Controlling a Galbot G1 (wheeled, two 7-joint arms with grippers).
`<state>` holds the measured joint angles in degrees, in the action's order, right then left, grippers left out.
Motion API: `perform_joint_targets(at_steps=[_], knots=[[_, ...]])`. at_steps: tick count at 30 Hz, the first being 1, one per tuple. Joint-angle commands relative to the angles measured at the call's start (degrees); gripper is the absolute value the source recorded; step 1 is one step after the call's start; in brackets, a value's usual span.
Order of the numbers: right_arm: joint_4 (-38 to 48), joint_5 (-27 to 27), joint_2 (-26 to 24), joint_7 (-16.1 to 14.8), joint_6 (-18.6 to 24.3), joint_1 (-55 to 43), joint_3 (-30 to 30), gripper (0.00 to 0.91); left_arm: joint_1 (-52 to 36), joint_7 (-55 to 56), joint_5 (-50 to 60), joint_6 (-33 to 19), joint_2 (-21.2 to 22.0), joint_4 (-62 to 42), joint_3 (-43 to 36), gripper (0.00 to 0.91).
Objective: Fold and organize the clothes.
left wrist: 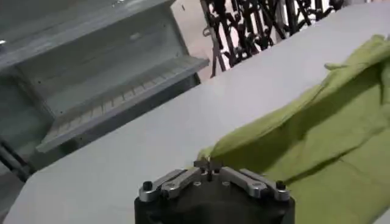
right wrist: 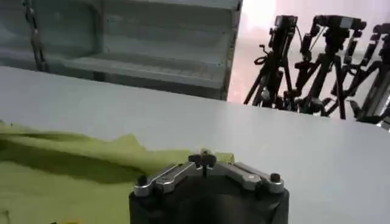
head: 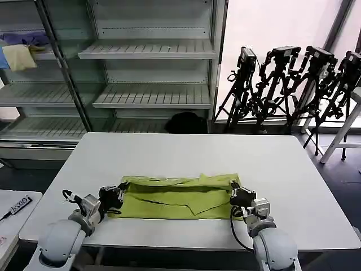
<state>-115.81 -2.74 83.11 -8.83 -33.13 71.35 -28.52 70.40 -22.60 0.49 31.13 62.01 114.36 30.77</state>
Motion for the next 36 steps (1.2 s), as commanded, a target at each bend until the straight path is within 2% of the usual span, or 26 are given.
perform_joint_targets(at_steps=[1, 10, 11, 12, 13, 22, 27, 34, 36], knots=[[0.52, -2.67, 0.29, -0.67, 0.02, 1.11, -0.03, 0.0, 2.59, 0.07, 3.57, -0.93, 1.01, -1.41, -0.33, 0.0], [0.84, -2.9, 0.23, 0.18, 0.01, 1.18, -0.47, 0.0, 1.85, 0.99, 3.96, -0.58, 1.99, -2.26, -0.89, 0.01], [0.85, -3.06, 0.21, 0.45, -0.02, 1.2, -0.44, 0.907, 1.83, 1.03, 3.94, -0.58, 2.04, -2.24, -0.91, 0.01], [0.84, -3.4, 0.28, 0.55, -0.01, 1.21, -0.43, 0.907, 1.87, 1.1, 3.89, -0.56, 2.08, -2.09, -0.9, 0.222], [0.84, -3.93, 0.34, 0.67, -0.04, 1.26, -0.44, 0.907, 1.9, 1.44, 3.86, -0.41, 2.21, -1.83, -0.92, 0.907], [1.16, -10.36, 0.64, 2.45, -0.15, 1.76, 0.18, 0.907, 2.0, 3.56, -0.41, 1.14, 3.3, 1.22, -0.36, 0.907], [1.7, -11.56, 0.62, 2.95, -0.14, 2.0, -0.08, 0.907, 2.0, 7.69, -7.08, 1.17, 5.98, 4.13, 0.5, 0.907], [1.46, -11.56, 0.48, 3.05, -0.08, 2.15, -0.7, 0.907, 3.44, 15.64, -13.58, 0.88, 10.27, 5.93, 3.11, 0.907], [0.4, -7.41, 0.71, 4.16, 0.02, 1.7, -1.1, 0.907, 4.08, 17.6, -13.43, 0.53, 11.34, 5.84, 3.41, 0.907]])
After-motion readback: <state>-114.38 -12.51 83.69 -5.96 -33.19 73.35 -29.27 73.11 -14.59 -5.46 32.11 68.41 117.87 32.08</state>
